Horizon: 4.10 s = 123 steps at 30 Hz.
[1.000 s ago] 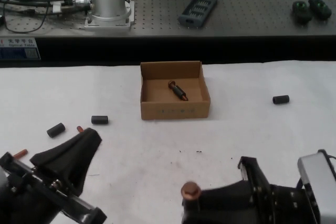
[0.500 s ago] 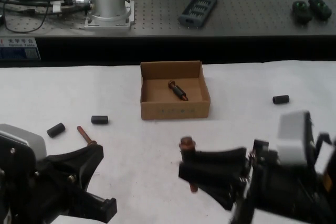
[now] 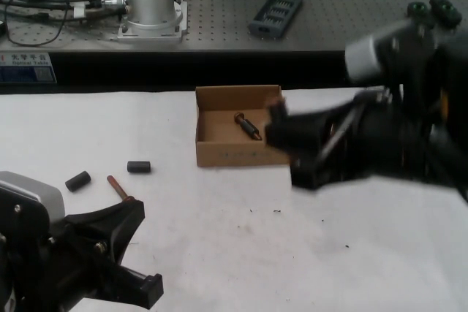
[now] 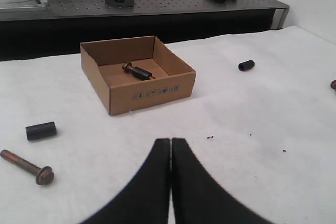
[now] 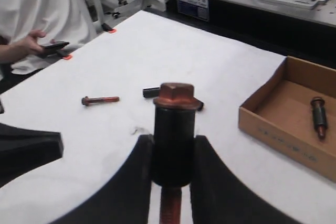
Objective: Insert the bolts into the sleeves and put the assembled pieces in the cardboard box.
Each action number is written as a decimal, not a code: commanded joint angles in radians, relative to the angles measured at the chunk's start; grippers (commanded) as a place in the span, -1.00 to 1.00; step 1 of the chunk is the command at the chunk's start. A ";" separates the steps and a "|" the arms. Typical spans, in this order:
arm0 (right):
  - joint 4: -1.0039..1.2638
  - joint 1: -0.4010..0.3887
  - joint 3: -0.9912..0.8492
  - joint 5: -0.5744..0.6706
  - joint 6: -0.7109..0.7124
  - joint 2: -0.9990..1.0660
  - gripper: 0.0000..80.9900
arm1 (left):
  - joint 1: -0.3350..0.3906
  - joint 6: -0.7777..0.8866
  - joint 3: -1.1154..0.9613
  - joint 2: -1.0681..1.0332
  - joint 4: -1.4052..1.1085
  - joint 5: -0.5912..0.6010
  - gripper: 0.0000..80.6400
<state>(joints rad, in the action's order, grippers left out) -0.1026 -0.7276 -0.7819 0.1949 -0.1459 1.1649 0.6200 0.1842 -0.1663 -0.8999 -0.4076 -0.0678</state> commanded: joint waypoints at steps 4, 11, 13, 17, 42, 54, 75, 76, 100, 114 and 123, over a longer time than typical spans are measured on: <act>-0.065 0.038 -0.122 0.001 0.045 0.082 -0.84 | -0.003 -0.004 -0.012 0.009 -0.013 -0.006 -0.98; -0.115 0.084 -0.296 -0.013 0.080 0.278 -0.84 | -0.003 -0.004 -0.012 0.009 -0.013 -0.006 -0.98; -0.116 0.101 -0.345 -0.057 0.071 0.334 -0.84 | -0.003 -0.004 -0.012 0.009 -0.013 -0.006 -0.98; -0.155 0.138 -0.459 -0.103 0.071 0.453 -0.84 | -0.003 -0.027 -0.007 0.009 -0.014 -0.006 -0.98; -0.249 0.208 -0.901 -0.088 -0.027 0.990 -0.84 | -0.003 -0.056 -0.007 0.009 -0.014 -0.006 -0.98; -0.222 0.219 -0.911 -0.088 -0.041 1.086 -0.84 | -0.003 -0.056 -0.007 0.009 -0.014 -0.006 -0.98; -0.256 0.216 -0.911 -0.088 -0.041 1.086 0.14 | -0.003 -0.073 -0.007 0.009 -0.014 -0.006 -0.98; -0.253 0.213 -0.912 -0.078 -0.041 1.083 0.18 | -0.003 -0.073 -0.007 0.009 -0.014 -0.006 -0.98; -0.571 0.172 -0.933 0.103 0.080 0.678 -0.04 | -0.003 -0.082 -0.007 0.009 -0.014 -0.006 -0.98; -0.554 0.172 -0.564 -0.017 0.146 0.330 -0.84 | -0.003 -0.081 -0.006 0.009 -0.006 -0.006 -0.98; -0.455 0.181 -0.271 -0.211 0.124 0.115 -0.84 | -0.003 -0.081 -0.006 0.009 -0.006 -0.006 -0.98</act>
<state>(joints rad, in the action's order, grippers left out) -0.5703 -0.5541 -1.0443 -0.0122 -0.0212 1.2868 0.6200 0.1126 -0.1663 -0.8999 -0.4076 -0.0678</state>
